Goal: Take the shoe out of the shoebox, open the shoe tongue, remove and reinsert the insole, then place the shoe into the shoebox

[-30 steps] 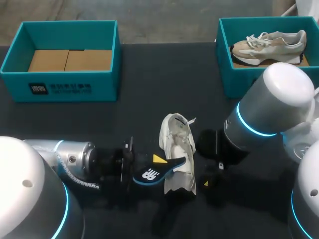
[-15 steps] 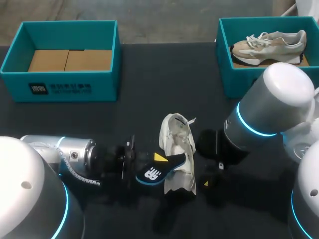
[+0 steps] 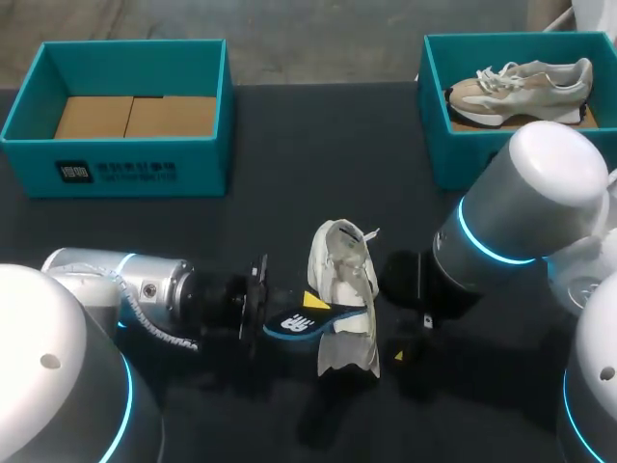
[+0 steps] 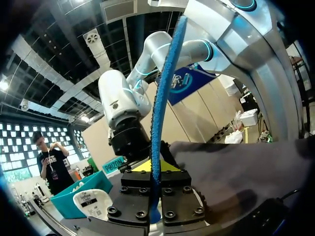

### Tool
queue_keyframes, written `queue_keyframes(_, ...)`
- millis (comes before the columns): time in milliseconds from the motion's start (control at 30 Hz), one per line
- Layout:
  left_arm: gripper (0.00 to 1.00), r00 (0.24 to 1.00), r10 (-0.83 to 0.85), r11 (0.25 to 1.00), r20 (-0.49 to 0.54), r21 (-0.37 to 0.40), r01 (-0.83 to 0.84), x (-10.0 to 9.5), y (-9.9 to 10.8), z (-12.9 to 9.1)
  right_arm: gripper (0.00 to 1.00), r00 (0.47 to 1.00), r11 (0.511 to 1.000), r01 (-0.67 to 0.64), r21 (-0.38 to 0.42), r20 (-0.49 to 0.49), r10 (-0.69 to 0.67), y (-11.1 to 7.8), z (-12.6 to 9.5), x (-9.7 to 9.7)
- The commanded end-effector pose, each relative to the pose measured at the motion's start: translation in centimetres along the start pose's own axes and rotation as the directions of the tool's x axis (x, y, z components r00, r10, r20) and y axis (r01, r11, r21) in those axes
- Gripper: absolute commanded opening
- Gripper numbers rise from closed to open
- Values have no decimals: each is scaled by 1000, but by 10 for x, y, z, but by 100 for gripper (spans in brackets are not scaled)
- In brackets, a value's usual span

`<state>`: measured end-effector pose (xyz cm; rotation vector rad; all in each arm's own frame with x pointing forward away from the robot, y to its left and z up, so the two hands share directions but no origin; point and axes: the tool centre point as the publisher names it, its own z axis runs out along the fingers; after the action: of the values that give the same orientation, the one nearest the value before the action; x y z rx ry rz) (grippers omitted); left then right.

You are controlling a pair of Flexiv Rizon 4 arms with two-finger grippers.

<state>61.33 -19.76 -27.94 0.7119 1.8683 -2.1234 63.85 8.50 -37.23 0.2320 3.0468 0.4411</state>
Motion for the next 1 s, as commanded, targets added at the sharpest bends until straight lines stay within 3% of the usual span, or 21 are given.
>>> queue_keyframes(33,0,1000,6,1000,-13,-6,-6,2,-12,-3,100,1000,1000,0,-1,1,0,0,2,1)
queue_keyframes(1000,0,999,-8,1000,-42,-2,8,3,-17,3,100,1000,1000,0,-1,1,0,0,2,1)
